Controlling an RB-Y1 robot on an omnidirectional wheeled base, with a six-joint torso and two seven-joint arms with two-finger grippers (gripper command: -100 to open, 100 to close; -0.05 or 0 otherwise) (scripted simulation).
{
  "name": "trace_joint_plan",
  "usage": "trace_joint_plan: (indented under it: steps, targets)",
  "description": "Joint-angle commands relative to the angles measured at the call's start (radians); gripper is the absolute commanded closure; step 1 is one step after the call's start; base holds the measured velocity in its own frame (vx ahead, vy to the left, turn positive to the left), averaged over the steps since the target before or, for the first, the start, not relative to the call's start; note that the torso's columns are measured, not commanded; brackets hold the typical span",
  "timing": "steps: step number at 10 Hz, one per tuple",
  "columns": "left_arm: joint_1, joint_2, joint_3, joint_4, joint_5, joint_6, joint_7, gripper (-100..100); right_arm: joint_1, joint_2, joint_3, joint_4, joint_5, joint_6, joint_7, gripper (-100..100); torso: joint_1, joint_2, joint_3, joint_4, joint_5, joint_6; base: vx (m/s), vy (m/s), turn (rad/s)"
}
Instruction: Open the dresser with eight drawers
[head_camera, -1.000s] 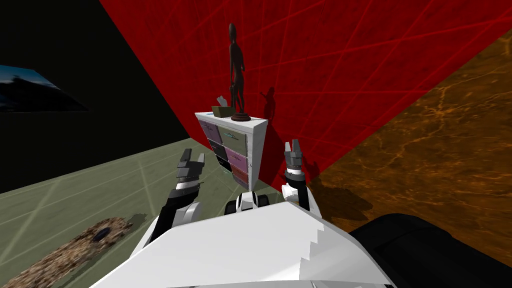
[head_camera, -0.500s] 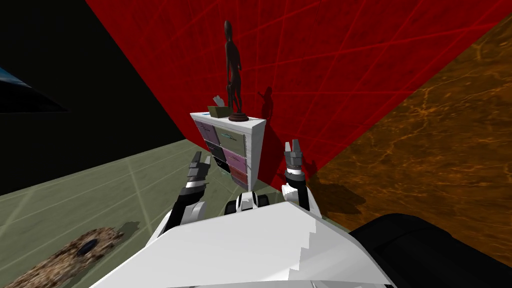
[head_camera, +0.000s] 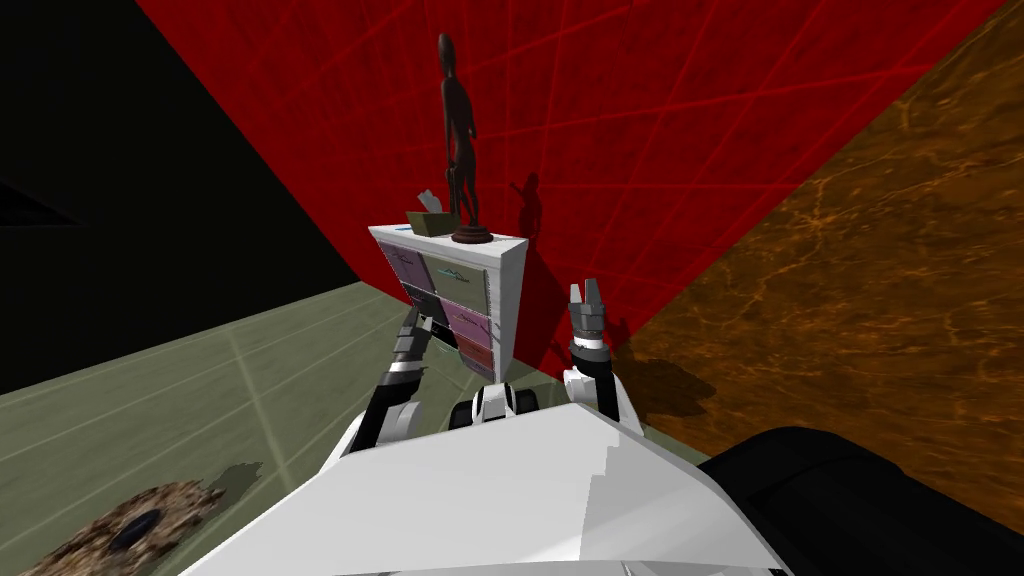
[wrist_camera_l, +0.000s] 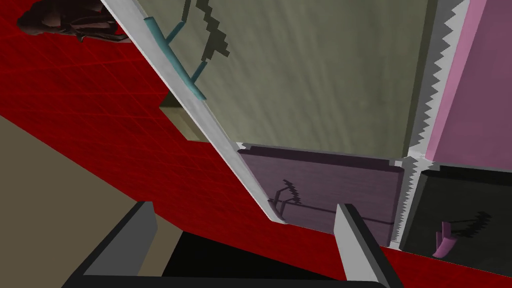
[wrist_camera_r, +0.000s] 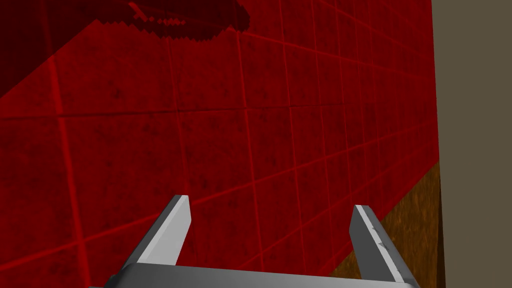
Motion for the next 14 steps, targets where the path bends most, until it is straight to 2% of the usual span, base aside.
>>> trace_joint_plan:
  steps: [1,13,14]
  targets:
    - [-0.015,0.005,-0.016,0.049,-0.010,-0.004,-0.003,-100,0.000,0.000,0.000,0.000,0.000,0.000,0.000,0,0.000,0.000,0.000,0.000,0.000,0.000,0.008,0.013,-0.070]
    - [-0.098,0.070,-0.107,0.301,-0.067,-0.013,-0.016,-100,0.000,0.000,0.000,0.000,0.000,0.000,0.000,0,0.000,0.000,0.000,0.000,0.000,0.000,0.010,0.018,-0.085]
    - [-0.098,0.070,-0.107,0.301,-0.067,-0.013,-0.016,-100,0.000,0.000,0.000,0.000,0.000,0.000,0.000,0,0.000,0.000,0.000,0.000,0.000,0.000,0.006,0.016,-0.028]
